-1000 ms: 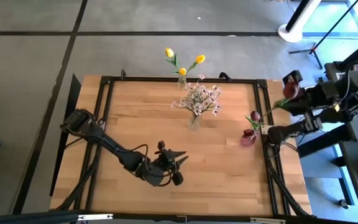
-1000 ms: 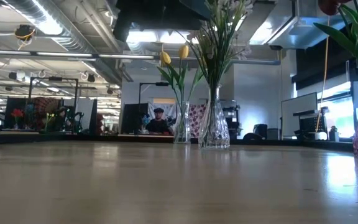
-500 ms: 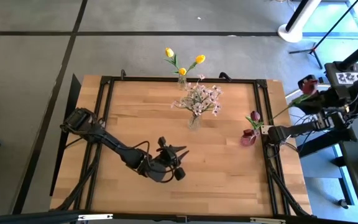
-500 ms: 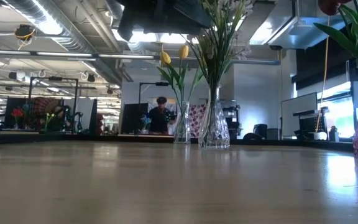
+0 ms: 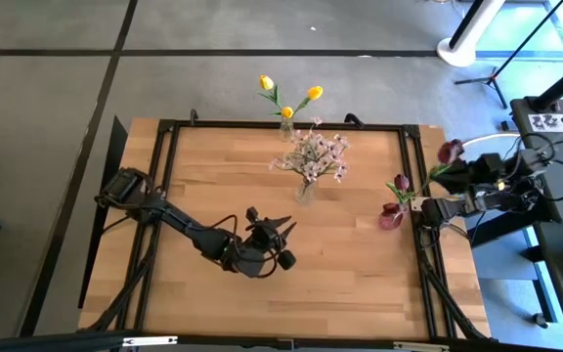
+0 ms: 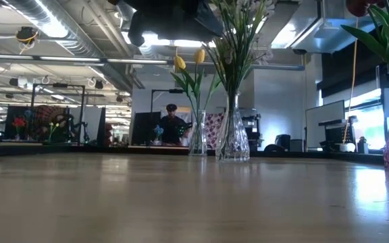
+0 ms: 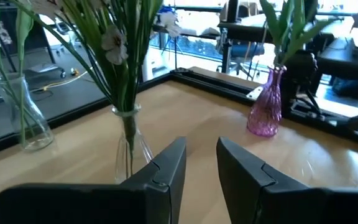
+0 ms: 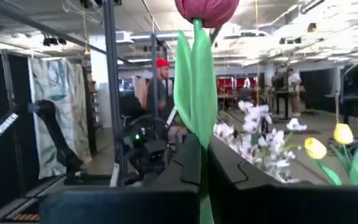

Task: Sort flowers into vase by color
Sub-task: Put the red flower into the pink vase

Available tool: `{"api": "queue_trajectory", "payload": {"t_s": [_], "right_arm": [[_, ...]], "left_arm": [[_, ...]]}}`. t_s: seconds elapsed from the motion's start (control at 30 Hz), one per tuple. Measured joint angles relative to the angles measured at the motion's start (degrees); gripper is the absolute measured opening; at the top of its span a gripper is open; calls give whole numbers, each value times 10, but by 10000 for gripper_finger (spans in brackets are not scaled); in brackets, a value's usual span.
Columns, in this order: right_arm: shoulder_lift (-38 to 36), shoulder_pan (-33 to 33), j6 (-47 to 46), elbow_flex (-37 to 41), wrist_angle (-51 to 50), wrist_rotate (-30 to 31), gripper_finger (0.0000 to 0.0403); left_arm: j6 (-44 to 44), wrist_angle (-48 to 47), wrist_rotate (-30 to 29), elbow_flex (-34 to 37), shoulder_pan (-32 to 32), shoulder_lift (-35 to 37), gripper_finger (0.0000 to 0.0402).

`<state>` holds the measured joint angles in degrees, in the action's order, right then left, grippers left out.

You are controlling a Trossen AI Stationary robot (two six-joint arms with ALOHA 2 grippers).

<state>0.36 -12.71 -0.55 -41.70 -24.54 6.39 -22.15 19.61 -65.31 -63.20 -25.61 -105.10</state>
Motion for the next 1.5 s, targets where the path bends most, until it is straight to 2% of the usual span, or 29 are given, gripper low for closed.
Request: {"api": "queue_trajectory", "payload": {"t_s": [0.07,0.3,0.63,0.8,0.97,1.07,1.2,1.33,1.5], "right_arm": [[0,0,-4,10,19,-19,5],[-1,0,19,25,12,-14,3],[-1,0,25,28,-47,-14,3],[-1,0,40,28,-85,-44,4],[-1,0,54,28,-137,-34,4],[-1,0,63,28,-166,-25,5],[-1,0,72,23,-176,-24,5],[-1,0,55,6,-184,-24,27],[-1,0,30,-18,-225,-8,95]], "left_arm": [[-1,5,4,0,5,0,88],[-2,6,14,0,10,0,88],[0,4,18,0,7,0,88],[-2,23,86,0,2,1,88],[34,73,94,0,-4,2,88],[77,96,125,0,-3,2,88],[107,118,132,0,6,2,88],[121,120,125,0,15,7,88],[129,102,125,0,22,40,88]]}}
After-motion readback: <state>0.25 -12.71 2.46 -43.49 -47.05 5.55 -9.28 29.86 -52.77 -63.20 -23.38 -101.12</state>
